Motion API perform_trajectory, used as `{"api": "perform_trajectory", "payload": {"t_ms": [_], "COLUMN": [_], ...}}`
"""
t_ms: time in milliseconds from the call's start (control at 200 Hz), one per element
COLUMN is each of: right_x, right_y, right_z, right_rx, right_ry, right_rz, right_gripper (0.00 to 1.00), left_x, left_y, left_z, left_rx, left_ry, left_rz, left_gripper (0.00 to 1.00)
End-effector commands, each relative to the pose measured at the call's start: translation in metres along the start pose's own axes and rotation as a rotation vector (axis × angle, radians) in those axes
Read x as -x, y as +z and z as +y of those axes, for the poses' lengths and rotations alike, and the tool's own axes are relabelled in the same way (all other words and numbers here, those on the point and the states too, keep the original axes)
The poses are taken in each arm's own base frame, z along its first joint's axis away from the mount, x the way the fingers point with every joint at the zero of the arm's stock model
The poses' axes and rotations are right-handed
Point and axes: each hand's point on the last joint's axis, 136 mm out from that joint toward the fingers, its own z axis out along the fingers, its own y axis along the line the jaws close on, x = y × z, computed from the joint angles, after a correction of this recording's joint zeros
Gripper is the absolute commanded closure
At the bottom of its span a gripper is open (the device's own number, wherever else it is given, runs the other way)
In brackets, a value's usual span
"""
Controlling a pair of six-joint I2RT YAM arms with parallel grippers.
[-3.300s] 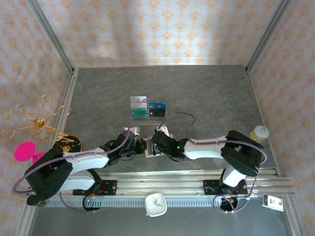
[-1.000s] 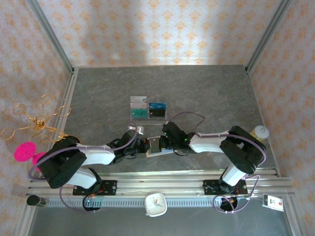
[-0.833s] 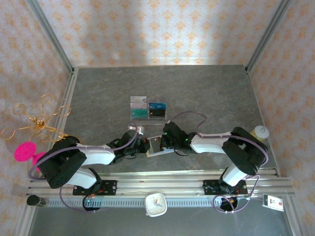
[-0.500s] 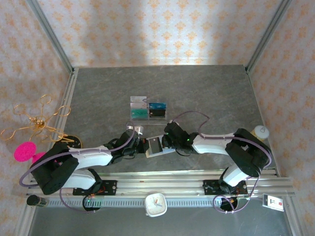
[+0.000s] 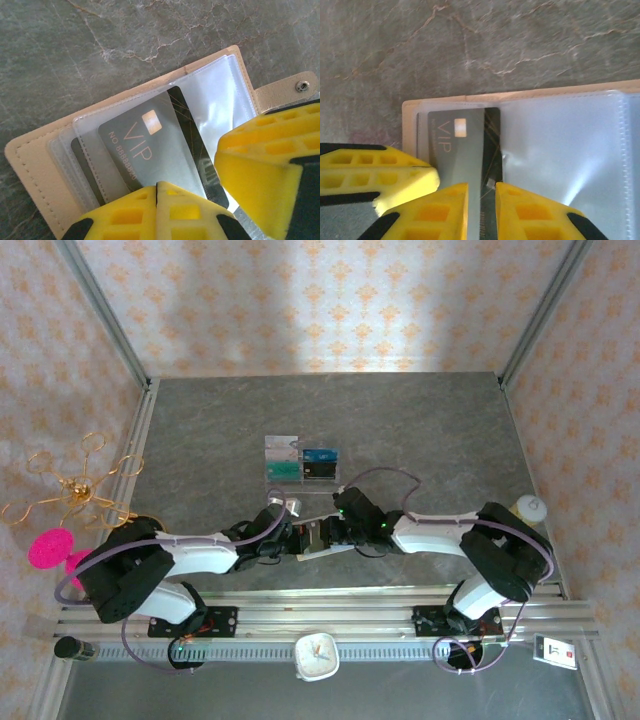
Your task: Take the credit cards out of the card holder
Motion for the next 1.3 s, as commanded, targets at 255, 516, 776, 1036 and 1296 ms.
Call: {"api": "perform_trajectory", "payload": {"t_ms": [255, 516, 776, 1036, 1296], "right_x": [-0.016, -0.014, -0.025, -0.022, -0.016], "right_y": [0.008, 0.001, 0.011, 0.014, 0.008], "right_z": [-0.032, -0.039, -0.017, -0.009, -0.013], "right_rx": [-0.097, -0.103, 0.032, 0.060, 0.060], "right_ry": [0.073, 0.087, 0.074, 0.084, 0.212], "right_rz": [0.036, 0.028, 0.107, 0.106, 0.073], "right_gripper": [0.77, 0.76, 0.80, 0.91, 0.87], "left_x": [-0.022, -0.026, -0.031, -0.033, -0.034], "left_y": [0.006, 0.004, 0.009, 0.012, 0.009], "left_z": [0.036, 0.042, 0.042, 0.040, 0.042], "left_rx": [0.083, 0.085, 0.074, 0.067, 0.065], "left_ry": [-0.018, -0.027, -0.028, -0.018, -0.029], "left_rz": [0.052, 0.056, 0.081, 0.097, 0.088], "left_gripper": [1.00, 1.00, 1.00, 1.00, 1.00]}}
